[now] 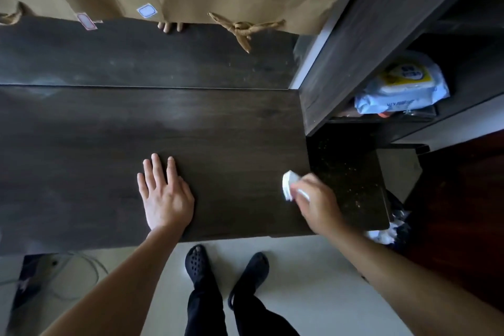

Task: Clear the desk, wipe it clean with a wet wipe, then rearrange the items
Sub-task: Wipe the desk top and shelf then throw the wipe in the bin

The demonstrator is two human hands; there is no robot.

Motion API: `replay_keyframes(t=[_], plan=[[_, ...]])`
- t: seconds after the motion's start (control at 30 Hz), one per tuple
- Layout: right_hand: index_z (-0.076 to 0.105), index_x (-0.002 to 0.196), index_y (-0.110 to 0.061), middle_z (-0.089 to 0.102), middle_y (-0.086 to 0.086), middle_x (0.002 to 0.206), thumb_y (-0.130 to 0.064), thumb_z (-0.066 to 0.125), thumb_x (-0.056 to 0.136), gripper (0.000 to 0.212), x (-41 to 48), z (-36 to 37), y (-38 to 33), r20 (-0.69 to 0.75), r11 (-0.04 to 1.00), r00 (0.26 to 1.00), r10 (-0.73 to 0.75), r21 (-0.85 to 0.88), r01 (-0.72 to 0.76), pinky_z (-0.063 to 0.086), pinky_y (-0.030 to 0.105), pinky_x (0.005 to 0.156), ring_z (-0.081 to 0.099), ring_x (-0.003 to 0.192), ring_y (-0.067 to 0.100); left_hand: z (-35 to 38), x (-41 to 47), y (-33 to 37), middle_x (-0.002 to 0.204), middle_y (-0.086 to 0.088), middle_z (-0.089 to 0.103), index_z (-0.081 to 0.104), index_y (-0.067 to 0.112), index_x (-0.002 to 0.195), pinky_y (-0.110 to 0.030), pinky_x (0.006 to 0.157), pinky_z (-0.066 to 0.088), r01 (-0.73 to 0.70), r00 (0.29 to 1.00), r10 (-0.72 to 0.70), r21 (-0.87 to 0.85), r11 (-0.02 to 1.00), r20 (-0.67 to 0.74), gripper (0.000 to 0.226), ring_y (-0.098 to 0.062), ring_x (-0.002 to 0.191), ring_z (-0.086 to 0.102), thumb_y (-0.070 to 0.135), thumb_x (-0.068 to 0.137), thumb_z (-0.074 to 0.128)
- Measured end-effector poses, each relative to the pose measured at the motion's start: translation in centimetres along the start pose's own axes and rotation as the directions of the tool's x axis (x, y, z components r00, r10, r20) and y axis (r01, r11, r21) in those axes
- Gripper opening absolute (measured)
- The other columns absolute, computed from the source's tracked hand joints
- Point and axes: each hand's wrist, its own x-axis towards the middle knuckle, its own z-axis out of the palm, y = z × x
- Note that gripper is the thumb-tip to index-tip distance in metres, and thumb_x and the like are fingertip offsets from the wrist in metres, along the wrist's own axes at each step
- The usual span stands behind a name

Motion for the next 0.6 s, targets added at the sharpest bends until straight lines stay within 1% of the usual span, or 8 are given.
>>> replay_keyframes(t=[0.07,0.13,0.17,0.23,0.3,0.4,0.47,0.6], plan=[[0.063,0.083,-0.018,0.05,-0.007,0.083,-0.003,0.06,0.083,0.015,-4.9,-0.1,-0.7,0.113,0.999,0.993,-0.021,0.033,0.017,0.042,0.023,0.066,0.054,0.074,0.011,0.0,-0.6,0.0,0.151,-0.023,0.028,0.043,0.004,0.138,-0.052,0.117,0.013,-0.013,1.0,0.013,-0.006,1.0,-0.01,0.054,-0.039,0.142,0.02,0.026,0.09,0.029],[0.063,0.081,-0.021,0.048,-0.009,0.082,-0.004,0.06,0.083,0.017,-5.7,-0.6,-0.2,0.169,1.0,0.986,-0.011,0.027,0.006,0.04,0.022,0.064,0.054,0.073,0.01,0.0,-1.5,0.1,0.151,-0.023,0.03,0.045,0.004,0.137,-0.051,0.117,0.014,-0.034,0.999,0.034,-0.009,0.999,-0.008,0.054,-0.039,0.141,0.021,0.025,0.09,0.029],[0.063,0.08,-0.019,0.048,-0.007,0.081,-0.004,0.06,0.082,0.016,-4.7,-0.8,0.3,0.148,1.0,0.989,0.006,-0.003,-0.006,0.039,0.023,0.062,0.054,0.071,0.014,-0.1,-2.0,0.0,0.15,-0.023,0.03,0.045,0.004,0.136,-0.051,0.117,0.015,-0.05,0.999,0.05,-0.005,0.999,-0.008,0.054,-0.039,0.141,0.022,0.025,0.089,0.029],[0.067,0.086,-0.013,0.05,0.0,0.079,-0.002,0.063,0.08,0.013,-1.8,-1.1,1.1,0.016,0.991,0.993,0.119,-0.056,-0.118,0.038,0.027,0.061,0.055,0.07,0.023,-0.1,-2.7,-0.1,0.15,-0.022,0.031,0.046,0.004,0.136,-0.05,0.117,0.015,-0.076,0.997,0.076,-0.002,0.997,-0.012,0.054,-0.038,0.141,0.023,0.025,0.089,0.029],[0.067,0.095,-0.009,0.055,0.005,0.082,0.001,0.065,0.079,0.019,-0.6,-0.9,1.0,-0.08,0.976,0.974,0.211,-0.039,-0.215,0.041,0.029,0.065,0.057,0.076,0.025,-0.1,-3.2,-0.3,0.15,-0.022,0.031,0.046,0.004,0.136,-0.05,0.117,0.016,-0.082,0.996,0.082,-0.006,0.997,-0.019,0.053,-0.038,0.141,0.023,0.025,0.09,0.028],[0.066,0.099,-0.013,0.055,0.002,0.085,0.004,0.061,0.078,0.027,-4.6,0.4,-0.9,0.022,0.994,0.994,0.109,0.0,-0.11,0.043,0.031,0.069,0.054,0.08,0.021,-0.1,-3.5,-0.4,0.151,-0.021,0.03,0.045,0.004,0.136,-0.049,0.117,0.015,-0.087,0.996,0.087,-0.013,0.996,-0.03,0.052,-0.037,0.142,0.021,0.022,0.09,0.029],[0.065,0.096,-0.018,0.054,-0.003,0.087,0.001,0.059,0.08,0.026,-7.4,0.5,-1.4,0.095,0.998,0.994,0.061,0.007,-0.062,0.042,0.027,0.068,0.052,0.081,0.015,-0.1,-3.5,-0.4,0.151,-0.021,0.03,0.046,0.004,0.136,-0.049,0.117,0.015,-0.084,0.996,0.084,-0.011,0.996,-0.033,0.051,-0.037,0.142,0.021,0.021,0.09,0.031],[0.065,0.091,-0.02,0.051,-0.004,0.088,-0.003,0.06,0.082,0.02,-6.4,-0.6,-0.4,0.238,1.0,0.971,0.003,0.003,-0.004,0.042,0.025,0.066,0.051,0.079,0.011,-0.1,-3.5,-0.3,0.15,-0.021,0.031,0.047,0.003,0.134,-0.05,0.117,0.016,-0.087,0.995,0.085,-0.025,0.996,-0.049,0.051,-0.037,0.141,0.023,0.021,0.089,0.031]])
